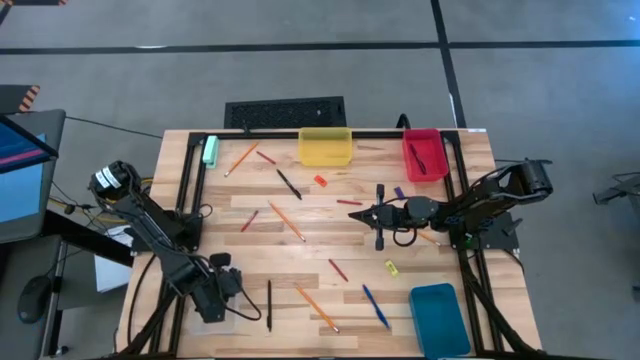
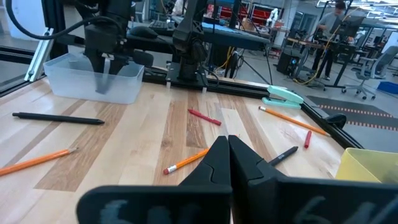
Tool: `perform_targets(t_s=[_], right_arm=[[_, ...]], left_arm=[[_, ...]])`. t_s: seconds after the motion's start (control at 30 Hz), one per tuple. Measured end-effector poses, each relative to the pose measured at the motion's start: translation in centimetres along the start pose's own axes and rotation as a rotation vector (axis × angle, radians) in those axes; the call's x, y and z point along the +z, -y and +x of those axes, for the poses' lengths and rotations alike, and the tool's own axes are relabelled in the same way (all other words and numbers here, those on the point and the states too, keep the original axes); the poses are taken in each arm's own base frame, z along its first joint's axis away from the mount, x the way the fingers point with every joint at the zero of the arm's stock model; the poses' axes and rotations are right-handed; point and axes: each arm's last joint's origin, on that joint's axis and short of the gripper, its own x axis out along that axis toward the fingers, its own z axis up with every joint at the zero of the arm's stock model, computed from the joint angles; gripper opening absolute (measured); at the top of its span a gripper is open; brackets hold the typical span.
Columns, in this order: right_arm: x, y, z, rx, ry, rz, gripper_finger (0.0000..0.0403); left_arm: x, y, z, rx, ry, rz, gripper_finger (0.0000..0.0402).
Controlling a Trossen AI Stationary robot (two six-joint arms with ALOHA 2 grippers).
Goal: Sort crayons/erasers/pens/pencils in bins
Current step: Put the blue eraser into the transparent bin, then put the red crayon into the blue bin
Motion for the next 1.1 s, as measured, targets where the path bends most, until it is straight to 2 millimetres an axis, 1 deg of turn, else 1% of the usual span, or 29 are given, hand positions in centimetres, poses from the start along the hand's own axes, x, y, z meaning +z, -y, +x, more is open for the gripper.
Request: perform_targets(t_s=[0.13, 0.4, 0.5, 0.6, 0.77, 0.9, 1.0, 1.1], right_arm=[[0.0, 0.0, 0.0, 0.0, -0.002, 0.0, 0.0002], [0.0, 0.0, 0.0, 0.001, -0.004, -0.001, 0.0002], [0.0, 0.0, 0.0, 0.001, -0.004, -0.001, 0.0002], [0.0, 0.0, 0.0, 0.001, -0.004, -0.001, 0.0002], [0.0, 0.0, 0.0, 0.001, -0.004, -0.001, 0.0002], [0.0, 0.0, 0.0, 0.001, -0.004, -0.001, 0.0002], [0.0, 0.0, 0.0, 0.001, -0.005, -0.001, 0.0002], [0.0, 0.0, 0.0, 0.001, -0.004, -0.001, 0.0002]], left_arm=[[0.1, -0.2, 0.0, 0.009, -0.006, -0.014, 0.0064], [-0.1, -0.3, -0.1, -0.011, -0.091, -0.042, 0.0121], [0.1, -0.1, -0.9, 0.019, -0.116, -0.032, 0.0133], [0.7, 0.3, -2.2, 0.057, -0.123, -0.001, 0.0136], [2.2, 1.5, -5.1, 0.084, -0.086, 0.069, 0.0118], [3.3, 2.1, -7.4, 0.101, 0.033, 0.115, 0.0084], [3.7, 2.0, -8.8, 0.106, 0.146, 0.16, 0.0054], [3.8, 1.4, -10.0, 0.133, 0.263, 0.181, 0.0025]])
